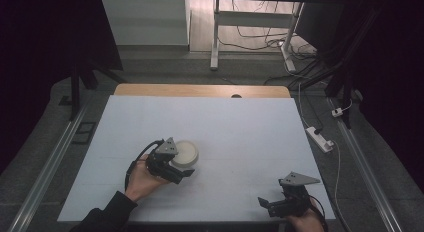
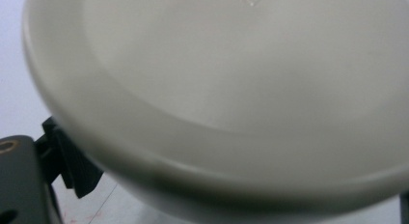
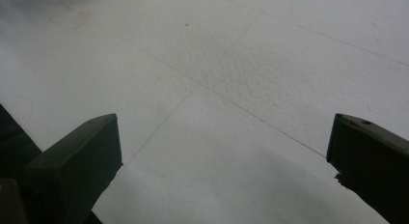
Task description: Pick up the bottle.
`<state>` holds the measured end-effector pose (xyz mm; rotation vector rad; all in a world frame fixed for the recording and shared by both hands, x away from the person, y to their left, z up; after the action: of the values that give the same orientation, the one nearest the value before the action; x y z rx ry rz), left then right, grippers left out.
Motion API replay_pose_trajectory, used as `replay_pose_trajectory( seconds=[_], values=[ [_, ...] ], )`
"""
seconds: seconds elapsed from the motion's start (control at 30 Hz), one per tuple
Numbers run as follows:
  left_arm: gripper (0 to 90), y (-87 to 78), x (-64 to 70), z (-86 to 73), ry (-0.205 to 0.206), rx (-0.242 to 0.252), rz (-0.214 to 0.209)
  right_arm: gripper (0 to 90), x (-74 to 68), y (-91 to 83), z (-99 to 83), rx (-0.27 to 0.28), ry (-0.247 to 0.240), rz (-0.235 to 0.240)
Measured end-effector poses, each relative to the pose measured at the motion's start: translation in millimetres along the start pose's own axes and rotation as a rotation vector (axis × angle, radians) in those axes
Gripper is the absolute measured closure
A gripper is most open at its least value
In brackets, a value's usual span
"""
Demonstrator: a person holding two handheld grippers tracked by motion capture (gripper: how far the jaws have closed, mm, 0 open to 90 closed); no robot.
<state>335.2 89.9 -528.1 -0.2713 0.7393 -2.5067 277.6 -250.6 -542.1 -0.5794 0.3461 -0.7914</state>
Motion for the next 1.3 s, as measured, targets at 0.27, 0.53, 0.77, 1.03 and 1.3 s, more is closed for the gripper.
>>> replay_pose_trajectory(
  seconds=[0.27, 0.53, 0.77, 1.03, 1.3],
  values=[
    [7.3, -3.7, 2.4, 15.6, 0.025, -0.005, -0.023, 0.0, 0.5, 0.0, 0.0, 0.001, 0.007, 0.0],
    [7.3, -1.4, 5.7, 28.2, 0.049, -0.01, -0.04, 0.0, 0.7, -0.1, -0.1, 0.002, 0.008, -0.001],
    [7.3, -2.4, 10.8, 39.9, 0.067, 0.005, -0.063, 0.0, 0.6, 0.1, -0.1, 0.0, 0.007, -0.002],
    [7.3, -6.0, 19.7, 45.2, 0.086, 0.008, -0.076, 0.0, 0.6, -0.3, -0.1, 0.002, 0.006, 0.0],
    [7.3, -6.2, 23.9, 45.7, 0.081, 0.013, -0.09, 0.0, 0.2, -0.3, -0.3, 0.0, -0.003, -0.002]
  ],
)
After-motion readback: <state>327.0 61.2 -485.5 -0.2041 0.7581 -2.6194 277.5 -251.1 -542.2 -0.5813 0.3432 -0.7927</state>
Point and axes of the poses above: each handheld gripper's, and its own axes: y roughly forward along the jaws, z roughly out of its top, x roughly to its right, the point moved 6 cm from there along y, roughly forward along the jaws, and after that the axes turned 7 degrees about x, right-handed, at the moved point
